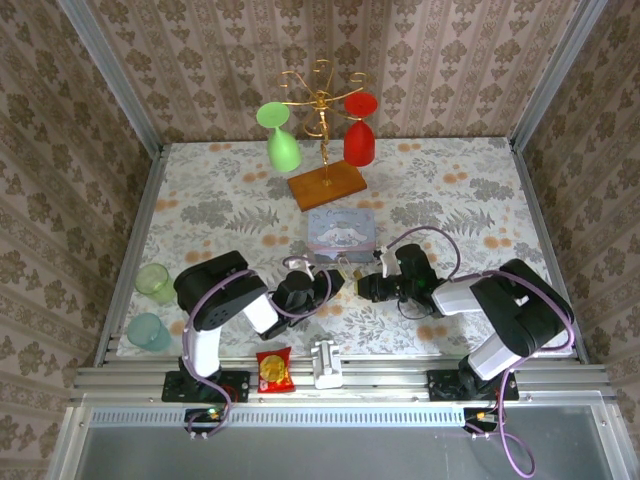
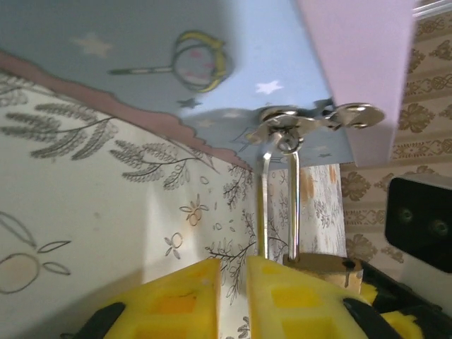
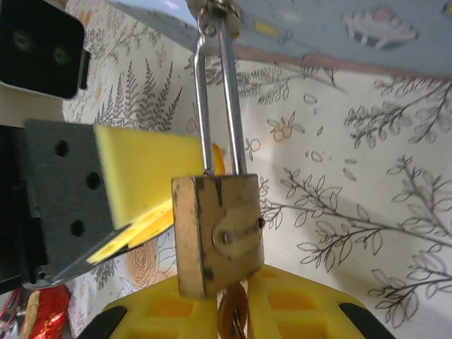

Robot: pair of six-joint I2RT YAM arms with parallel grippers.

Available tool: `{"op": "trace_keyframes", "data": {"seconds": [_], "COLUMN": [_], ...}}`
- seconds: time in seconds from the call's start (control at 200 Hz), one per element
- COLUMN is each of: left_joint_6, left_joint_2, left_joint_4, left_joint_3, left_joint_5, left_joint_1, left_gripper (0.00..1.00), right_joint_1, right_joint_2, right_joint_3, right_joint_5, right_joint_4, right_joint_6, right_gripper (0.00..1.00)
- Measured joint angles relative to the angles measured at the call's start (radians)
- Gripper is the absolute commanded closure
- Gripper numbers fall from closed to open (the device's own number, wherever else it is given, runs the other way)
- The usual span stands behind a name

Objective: Unlock the padlock with the key

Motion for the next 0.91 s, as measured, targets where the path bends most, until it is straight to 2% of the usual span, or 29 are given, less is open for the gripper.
{"op": "trace_keyframes", "data": {"seconds": [0.185, 0.315, 0.445, 0.575, 0.745, 0.905], "left_joint_6": [0.101, 0.150, 0.175, 0.187, 0.187, 0.187], "left_joint_2": [-0.048, -0.052, -0.049, -0.038, -0.036, -0.031], "left_joint_4": [-0.131, -0.185, -0.201, -0.189, -0.186, -0.183], "left_joint_3": [0.035, 0.064, 0.074, 0.074, 0.074, 0.074], "left_joint_5": [0.002, 0.015, 0.024, 0.025, 0.024, 0.023], "left_joint_1": [0.003, 0.013, 0.021, 0.026, 0.026, 0.027], "left_gripper": [0.75, 0.77, 0.83, 0.84, 0.86, 0.89], "right_joint_1": [0.000, 0.000, 0.000, 0.000, -0.001, -0.002], "right_joint_2": [0.012, 0.012, 0.011, -0.006, -0.055, -0.122], "right_joint_3": [0.001, 0.005, 0.014, 0.017, 0.020, 0.031], "right_joint_5": [-0.029, -0.024, -0.026, -0.017, 0.030, 0.142], "right_joint_4": [-0.010, -0.037, -0.052, -0.072, -0.148, -0.276], "right_joint_6": [0.038, 0.052, 0.061, 0.068, 0.071, 0.051], "right_gripper": [0.77, 0.73, 0.70, 0.60, 0.57, 0.56]}}
